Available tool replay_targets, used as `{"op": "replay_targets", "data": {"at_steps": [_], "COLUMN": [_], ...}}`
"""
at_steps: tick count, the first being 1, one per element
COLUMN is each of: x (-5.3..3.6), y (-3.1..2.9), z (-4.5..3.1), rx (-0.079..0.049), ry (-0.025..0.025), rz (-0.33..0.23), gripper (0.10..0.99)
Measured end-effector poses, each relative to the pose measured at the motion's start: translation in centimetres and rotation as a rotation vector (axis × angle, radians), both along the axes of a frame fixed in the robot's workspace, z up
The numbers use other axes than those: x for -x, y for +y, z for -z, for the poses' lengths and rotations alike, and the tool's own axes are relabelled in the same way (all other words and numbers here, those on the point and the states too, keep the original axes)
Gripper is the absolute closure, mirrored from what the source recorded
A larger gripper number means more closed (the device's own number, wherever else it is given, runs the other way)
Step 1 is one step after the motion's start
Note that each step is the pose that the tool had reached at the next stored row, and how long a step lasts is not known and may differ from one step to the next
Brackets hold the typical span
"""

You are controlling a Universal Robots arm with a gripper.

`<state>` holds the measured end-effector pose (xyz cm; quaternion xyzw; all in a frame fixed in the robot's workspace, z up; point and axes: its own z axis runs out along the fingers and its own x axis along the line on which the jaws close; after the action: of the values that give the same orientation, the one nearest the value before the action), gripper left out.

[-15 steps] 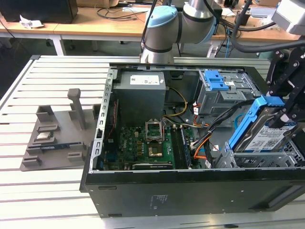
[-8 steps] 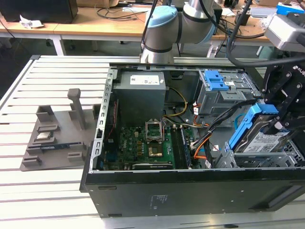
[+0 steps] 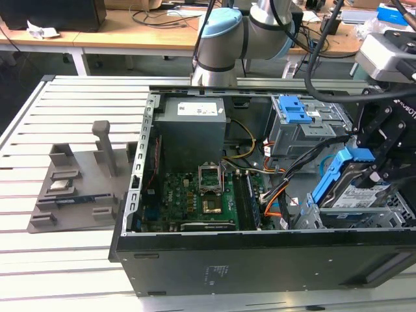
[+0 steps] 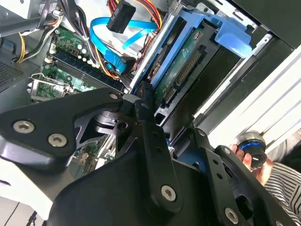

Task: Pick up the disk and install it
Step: 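Insert the disk into the insertion slot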

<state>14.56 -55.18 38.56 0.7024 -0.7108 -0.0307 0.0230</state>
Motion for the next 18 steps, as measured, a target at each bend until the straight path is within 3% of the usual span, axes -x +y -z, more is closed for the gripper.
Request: {"op": "replay_targets", "data": {"at_steps": [3,8,9,11,14,15,18], "x": [0.00,0.00,0.00,0.00,0.00,0.00,0.00], "y": [0.00,0.00,0.00,0.00,0.00,0.00,0.00], "z": [0.52,0.63,0.63,0.64,0.64,0.64,0.65], "rx": [0.000,0.000,0.000,0.000,0.000,0.000,0.000], "ry": [0.0000,0.0001,0.0001,0.0001,0.0000,0.0001,0.0001], "rz": [0.000,0.000,0.000,0.000,0.000,0.000,0.000], "gripper": [0.722,0.722,0.710,0.584,0.584,0.600,0.788]}}
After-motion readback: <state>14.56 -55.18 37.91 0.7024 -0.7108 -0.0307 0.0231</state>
